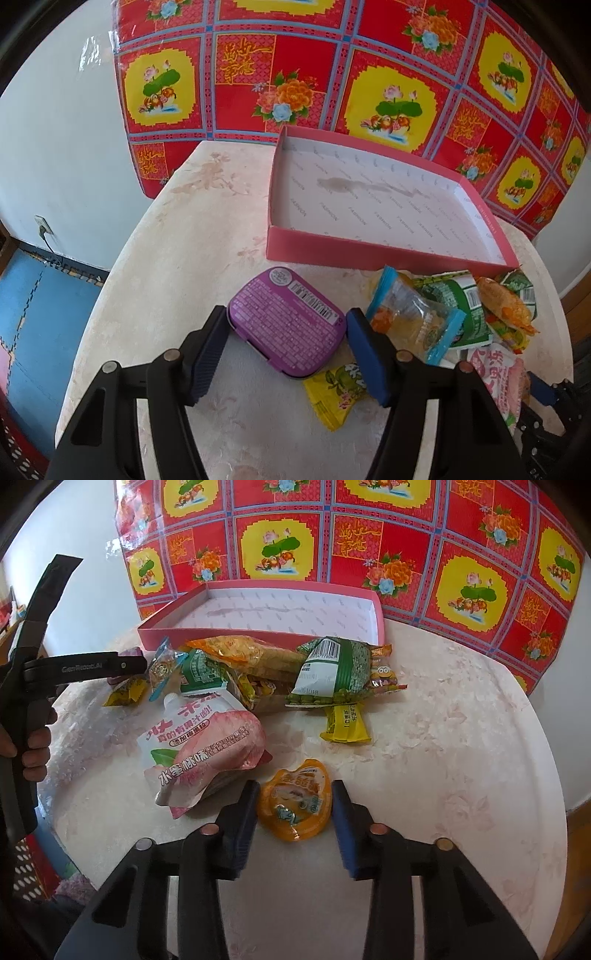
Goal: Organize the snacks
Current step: 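Carry the purple tin and orange jelly cup into the pink tray with both tools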
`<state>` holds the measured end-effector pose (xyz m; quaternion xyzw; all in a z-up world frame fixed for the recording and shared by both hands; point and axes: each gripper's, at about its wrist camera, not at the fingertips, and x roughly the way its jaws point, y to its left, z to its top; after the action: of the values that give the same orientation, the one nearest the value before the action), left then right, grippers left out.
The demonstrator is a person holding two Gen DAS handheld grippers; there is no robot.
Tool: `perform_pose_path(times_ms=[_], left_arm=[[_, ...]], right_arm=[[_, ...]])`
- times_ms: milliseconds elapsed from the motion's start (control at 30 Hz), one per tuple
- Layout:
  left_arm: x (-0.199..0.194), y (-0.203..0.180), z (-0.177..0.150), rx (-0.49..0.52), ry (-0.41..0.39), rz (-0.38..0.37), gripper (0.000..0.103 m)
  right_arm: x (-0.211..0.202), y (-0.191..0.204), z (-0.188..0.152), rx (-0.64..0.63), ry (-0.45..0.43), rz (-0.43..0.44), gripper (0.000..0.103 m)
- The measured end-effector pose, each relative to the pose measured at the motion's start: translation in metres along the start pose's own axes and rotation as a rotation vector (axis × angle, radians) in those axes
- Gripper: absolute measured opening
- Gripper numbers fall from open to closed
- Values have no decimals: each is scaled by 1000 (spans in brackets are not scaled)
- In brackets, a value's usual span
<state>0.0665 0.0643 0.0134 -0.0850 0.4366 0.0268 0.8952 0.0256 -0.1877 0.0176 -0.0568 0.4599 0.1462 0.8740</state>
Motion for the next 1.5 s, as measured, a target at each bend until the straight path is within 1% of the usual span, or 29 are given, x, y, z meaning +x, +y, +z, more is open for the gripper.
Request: perform_pose_path(times_ms=[367, 633, 933, 1200, 1500], left_arm=[[-28, -3, 1, 3, -47, -10, 68], [-46, -12, 12, 18, -84, -27, 68], [-55, -26, 35, 48, -109, -35, 68], [-54, -42, 59, 81, -131, -34, 68], [-39, -62, 83, 94, -126, -37, 68]], right_arm=[[-12, -5, 1, 18, -25, 14, 39], [-26, -19, 17, 65, -52, 46, 39], [-37, -35, 56, 91, -82, 92, 39], [-38, -42, 90, 74, -114, 87, 39], [-27, -42, 131, 38, -146, 93, 39]])
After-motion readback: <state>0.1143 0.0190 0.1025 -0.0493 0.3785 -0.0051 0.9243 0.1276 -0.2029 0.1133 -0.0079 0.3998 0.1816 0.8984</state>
